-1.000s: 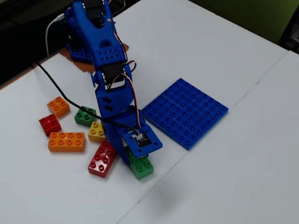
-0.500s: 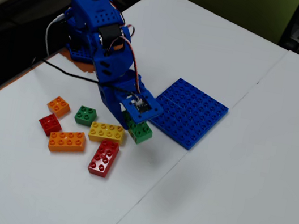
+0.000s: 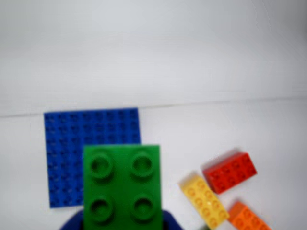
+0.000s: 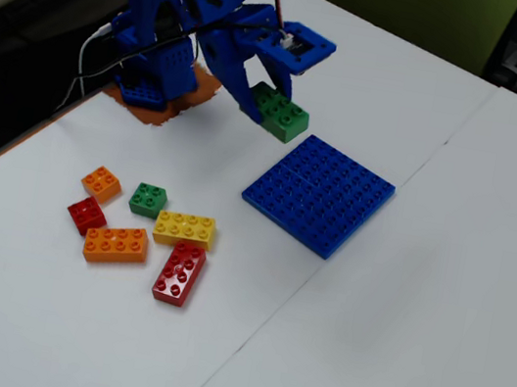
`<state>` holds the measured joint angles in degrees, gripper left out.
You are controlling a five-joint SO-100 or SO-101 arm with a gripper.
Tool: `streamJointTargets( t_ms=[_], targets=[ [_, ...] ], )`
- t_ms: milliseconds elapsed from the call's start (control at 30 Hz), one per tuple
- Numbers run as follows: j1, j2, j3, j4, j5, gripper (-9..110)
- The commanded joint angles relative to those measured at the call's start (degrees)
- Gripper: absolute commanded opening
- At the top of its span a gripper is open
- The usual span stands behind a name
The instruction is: Pick up the 2x4 green block and go up the 8x8 blue block.
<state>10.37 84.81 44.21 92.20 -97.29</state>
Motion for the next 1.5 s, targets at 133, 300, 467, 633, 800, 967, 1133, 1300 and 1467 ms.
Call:
streamJointTargets(
  t_ms=[133,300,467,633,800,967,1133,1300,1467],
  targets=[
    [-7.65,3.96,-1.93,-11.95,6.15,5],
    [-11.34,3.08,7.73,-19.60,7.29,5],
    [-11.69,-0.35,12.30,-21.09,5.62,5],
    [-11.51,-2.55,16.00,-23.12,4.39,5],
    [-11.34,2.29,31.11,-34.19,3.34,5],
    [-10.11,4.75,33.84,-32.52,0.53,5],
    [-9.14,5.80,33.84,-32.17,0.79,5],
    [-8.44,5.80,34.19,-32.34,1.05,5],
    [-7.56,6.42,34.19,-31.64,4.04,5]
  ],
)
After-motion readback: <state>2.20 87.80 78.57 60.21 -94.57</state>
